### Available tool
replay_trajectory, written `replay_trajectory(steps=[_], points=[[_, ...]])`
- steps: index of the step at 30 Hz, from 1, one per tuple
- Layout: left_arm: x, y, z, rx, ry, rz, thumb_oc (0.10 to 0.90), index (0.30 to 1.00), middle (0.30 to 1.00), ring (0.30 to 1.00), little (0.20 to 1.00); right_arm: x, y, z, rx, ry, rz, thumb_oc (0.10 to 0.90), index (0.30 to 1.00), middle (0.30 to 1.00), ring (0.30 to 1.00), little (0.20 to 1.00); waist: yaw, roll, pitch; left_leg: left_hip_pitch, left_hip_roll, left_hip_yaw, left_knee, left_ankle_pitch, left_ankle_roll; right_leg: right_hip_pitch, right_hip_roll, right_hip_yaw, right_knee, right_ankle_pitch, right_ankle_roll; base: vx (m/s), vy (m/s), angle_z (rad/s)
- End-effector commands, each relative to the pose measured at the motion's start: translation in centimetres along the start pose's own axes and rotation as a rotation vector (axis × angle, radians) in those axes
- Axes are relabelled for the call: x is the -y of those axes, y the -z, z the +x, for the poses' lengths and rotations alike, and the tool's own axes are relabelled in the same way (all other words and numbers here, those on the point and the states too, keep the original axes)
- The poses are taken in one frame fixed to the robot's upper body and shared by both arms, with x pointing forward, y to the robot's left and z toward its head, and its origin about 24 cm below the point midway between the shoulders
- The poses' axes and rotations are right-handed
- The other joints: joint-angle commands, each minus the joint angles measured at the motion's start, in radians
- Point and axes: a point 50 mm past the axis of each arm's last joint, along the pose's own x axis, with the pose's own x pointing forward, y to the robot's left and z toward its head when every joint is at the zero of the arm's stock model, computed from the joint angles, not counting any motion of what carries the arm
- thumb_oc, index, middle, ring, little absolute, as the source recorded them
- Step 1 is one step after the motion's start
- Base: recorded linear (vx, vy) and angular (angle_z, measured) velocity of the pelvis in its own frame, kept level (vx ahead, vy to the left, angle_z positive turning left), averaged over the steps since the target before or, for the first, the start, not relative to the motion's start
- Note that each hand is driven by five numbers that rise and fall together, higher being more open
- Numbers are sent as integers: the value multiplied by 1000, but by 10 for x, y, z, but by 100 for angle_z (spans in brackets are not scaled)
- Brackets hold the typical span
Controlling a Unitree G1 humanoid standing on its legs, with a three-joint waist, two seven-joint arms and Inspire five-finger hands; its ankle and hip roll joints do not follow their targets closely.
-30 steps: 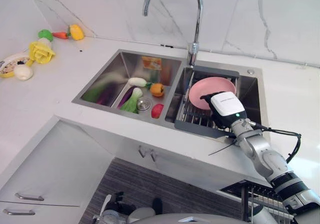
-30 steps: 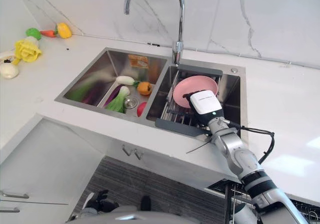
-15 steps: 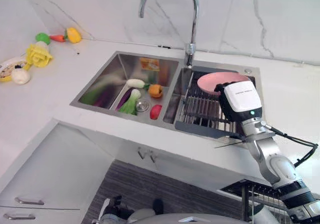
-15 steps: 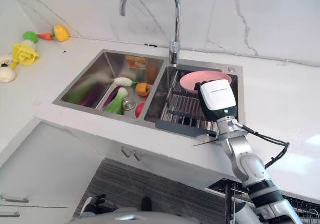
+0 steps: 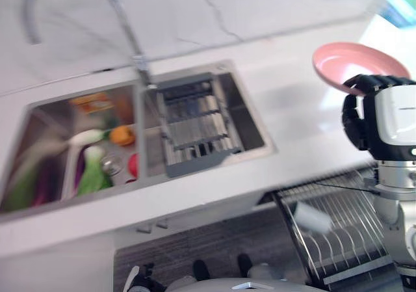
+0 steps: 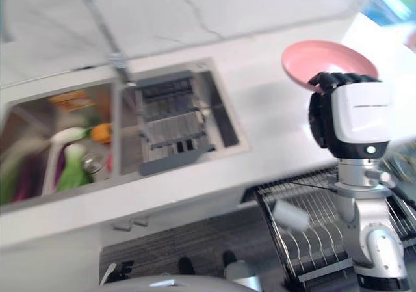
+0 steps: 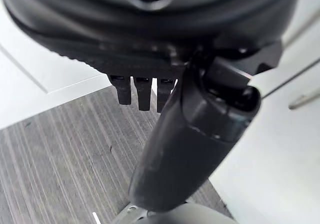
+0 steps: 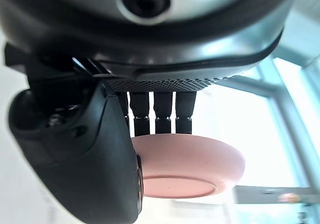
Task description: Place the dishes in the dishwasher.
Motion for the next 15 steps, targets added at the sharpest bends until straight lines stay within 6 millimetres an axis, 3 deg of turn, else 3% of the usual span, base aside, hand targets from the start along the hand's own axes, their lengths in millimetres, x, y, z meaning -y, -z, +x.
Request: replay_trajectory(steps=[1, 4, 8, 13, 15], points=[[4, -40, 5, 124, 2, -14, 800, 900, 900, 900, 900, 43, -2, 24, 44, 291, 24, 400, 300, 300, 300, 300, 14, -20, -20, 40, 15, 64, 15, -144, -33, -128, -27, -5, 11, 80, 101, -69, 115, -94], [-2, -44, 7, 133, -22, -32, 800, 900, 900, 900, 900, 40, 1, 12, 2, 245, 35, 400, 300, 300, 300, 300, -14, -23, 6, 19, 12, 94, 13, -140, -28, -170, -20, 25, 21, 93, 108, -66, 59, -93], [-7, -54, 9, 146, -47, -51, 800, 900, 900, 900, 900, 15, 15, -13, -122, 88, 44, 400, 300, 300, 300, 300, -25, -26, 57, -6, 8, 84, 15, -129, -31, -200, -30, 18, 39, 95, 107, -105, 43, -40], [-9, -65, 10, 178, -56, -36, 800, 900, 900, 900, 900, 0, 19, -26, -170, 22, 28, 400, 300, 300, 300, 300, -25, -28, 102, -34, 7, 63, 22, -120, -33, -221, -42, -3, 54, 99, 106, -92, -2, 24], [-11, -72, 11, 202, -59, -18, 800, 900, 900, 900, 900, -21, 24, -35, -195, -80, 14, 400, 300, 300, 300, 300, -6, -28, 130, -60, 8, 47, 38, -113, -36, -234, -51, -22, 66, 100, 102, -100, -34, 15]])
